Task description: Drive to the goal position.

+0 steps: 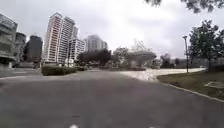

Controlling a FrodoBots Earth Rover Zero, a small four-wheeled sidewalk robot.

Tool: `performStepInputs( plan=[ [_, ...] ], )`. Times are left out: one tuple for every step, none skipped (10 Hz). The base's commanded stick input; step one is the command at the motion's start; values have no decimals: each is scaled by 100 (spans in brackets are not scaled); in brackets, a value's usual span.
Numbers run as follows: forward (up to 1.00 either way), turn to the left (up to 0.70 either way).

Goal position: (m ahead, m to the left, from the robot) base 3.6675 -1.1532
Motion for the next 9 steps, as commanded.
performStepInputs(
  plan=[
    [100,0],
    [100,0],
    [100,0],
    [100,0],
    [100,0],
    [100,0],
    [100,0],
    [100,0],
    [100,0]
  ],
)
